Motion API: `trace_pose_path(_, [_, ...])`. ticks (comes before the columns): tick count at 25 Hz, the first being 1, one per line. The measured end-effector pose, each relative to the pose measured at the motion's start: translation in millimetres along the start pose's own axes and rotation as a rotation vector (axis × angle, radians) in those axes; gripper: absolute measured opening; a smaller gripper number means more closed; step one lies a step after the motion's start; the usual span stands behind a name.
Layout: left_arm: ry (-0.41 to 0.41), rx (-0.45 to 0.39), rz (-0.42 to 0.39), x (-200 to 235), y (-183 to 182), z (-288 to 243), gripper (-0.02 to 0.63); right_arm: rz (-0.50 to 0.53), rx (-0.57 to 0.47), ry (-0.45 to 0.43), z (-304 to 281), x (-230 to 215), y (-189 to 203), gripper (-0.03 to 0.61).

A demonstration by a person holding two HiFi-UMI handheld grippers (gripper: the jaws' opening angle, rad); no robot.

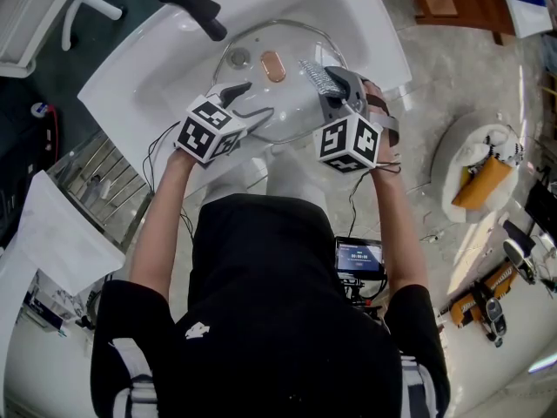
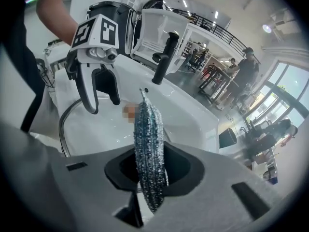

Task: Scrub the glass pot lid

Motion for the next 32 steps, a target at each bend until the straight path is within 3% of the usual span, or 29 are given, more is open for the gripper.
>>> trace_pose_path(32, [-0.001,-0.014,0.002,2,1,0,0.275,0.007,-0.115,-0.124,11,51,-38,0.075])
Point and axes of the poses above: the fingertips, and each gripper's own axes: z backward along the fingers, x to its left, y out of its underside, the point moved 7 cm from there along z, backward along the fingers, and after that the axes turned 6 degrees about y, right-handed, at the moved point
